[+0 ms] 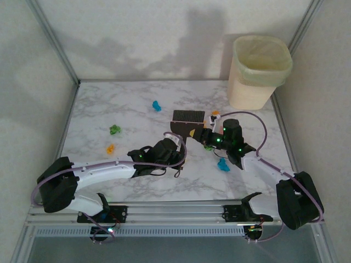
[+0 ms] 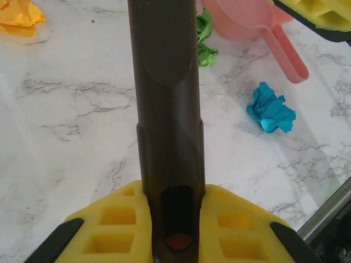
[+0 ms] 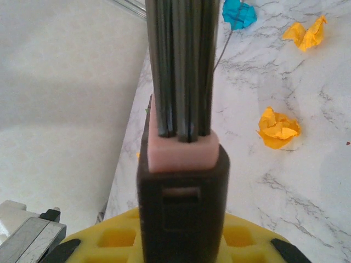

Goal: Sweep away the paper scraps from the table

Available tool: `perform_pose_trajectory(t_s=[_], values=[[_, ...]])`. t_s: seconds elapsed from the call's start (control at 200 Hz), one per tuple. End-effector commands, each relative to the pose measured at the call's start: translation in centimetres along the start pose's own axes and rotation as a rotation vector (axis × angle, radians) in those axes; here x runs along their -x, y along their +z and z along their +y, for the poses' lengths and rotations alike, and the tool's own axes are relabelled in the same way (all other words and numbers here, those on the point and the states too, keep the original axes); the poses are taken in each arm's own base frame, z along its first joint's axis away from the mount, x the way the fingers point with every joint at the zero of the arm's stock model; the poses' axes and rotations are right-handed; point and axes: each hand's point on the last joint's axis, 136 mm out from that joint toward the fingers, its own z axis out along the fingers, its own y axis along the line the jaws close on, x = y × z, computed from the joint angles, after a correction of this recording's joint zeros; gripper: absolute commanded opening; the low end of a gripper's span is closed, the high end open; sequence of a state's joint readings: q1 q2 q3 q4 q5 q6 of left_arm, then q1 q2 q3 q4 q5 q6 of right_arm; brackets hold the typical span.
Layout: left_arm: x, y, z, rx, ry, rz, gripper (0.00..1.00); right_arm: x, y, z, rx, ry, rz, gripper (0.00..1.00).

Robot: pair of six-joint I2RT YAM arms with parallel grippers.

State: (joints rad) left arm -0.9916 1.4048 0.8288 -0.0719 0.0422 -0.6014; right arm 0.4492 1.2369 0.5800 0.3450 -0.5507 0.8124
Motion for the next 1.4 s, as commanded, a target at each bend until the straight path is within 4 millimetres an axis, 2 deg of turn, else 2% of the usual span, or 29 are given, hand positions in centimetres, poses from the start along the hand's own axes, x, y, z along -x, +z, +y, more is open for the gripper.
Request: perform_pose_trajectory(t_s=[0.0, 0.17, 0.265, 0.401, 0.471, 0.571, 0.826, 0.986, 1.397], values=[[1.3, -0.5, -2.0, -0.06, 0.04, -0.039, 0.14, 0.4, -0.4, -0.8, -0.03, -0.016, -0.038, 0.0], [1.4, -0.6, -2.2, -0.069, 0.046, -0.046, 0.24, 0.5, -0.6, -0.8, -0.025, -0.001, -0.047, 0.0], [1.4, -0.9, -2.4, -0.084, 0.057, -0.054, 0.38, 0.6, -0.8, -0.9, -0.025, 0.004, -0.056, 0.0], [1.4, -1.3, -2.4, -0.084, 0.075, -0.068, 0.67, 0.9, -1.1, -1.1, -0.03, 0.02, -0.07, 0.0], [1.3, -1.3, -2.3, -0.074, 0.084, -0.071, 0.74, 1.0, -1.3, -1.1, -0.027, 0.029, -0.076, 0.0], [1.0, -1.3, -2.0, -0.052, 0.1, -0.069, 0.79, 1.2, -1.5, -1.3, -0.024, 0.045, -0.081, 0.0], [0.0, -0.8, -1.4, -0.017, 0.138, -0.052, 0.85, 1.6, -2.0, -1.3, 0.003, 0.096, -0.089, 0.0], [-1.0, -0.8, -1.9, -0.059, 0.166, -0.021, 0.86, 1.9, -2.3, -1.6, 0.004, 0.132, -0.087, 0.0], [-2.0, 0.8, -1.8, -0.01, 0.181, 0.04, 0.78, 2.1, -2.4, -1.8, 0.034, 0.193, -0.072, 0.0]])
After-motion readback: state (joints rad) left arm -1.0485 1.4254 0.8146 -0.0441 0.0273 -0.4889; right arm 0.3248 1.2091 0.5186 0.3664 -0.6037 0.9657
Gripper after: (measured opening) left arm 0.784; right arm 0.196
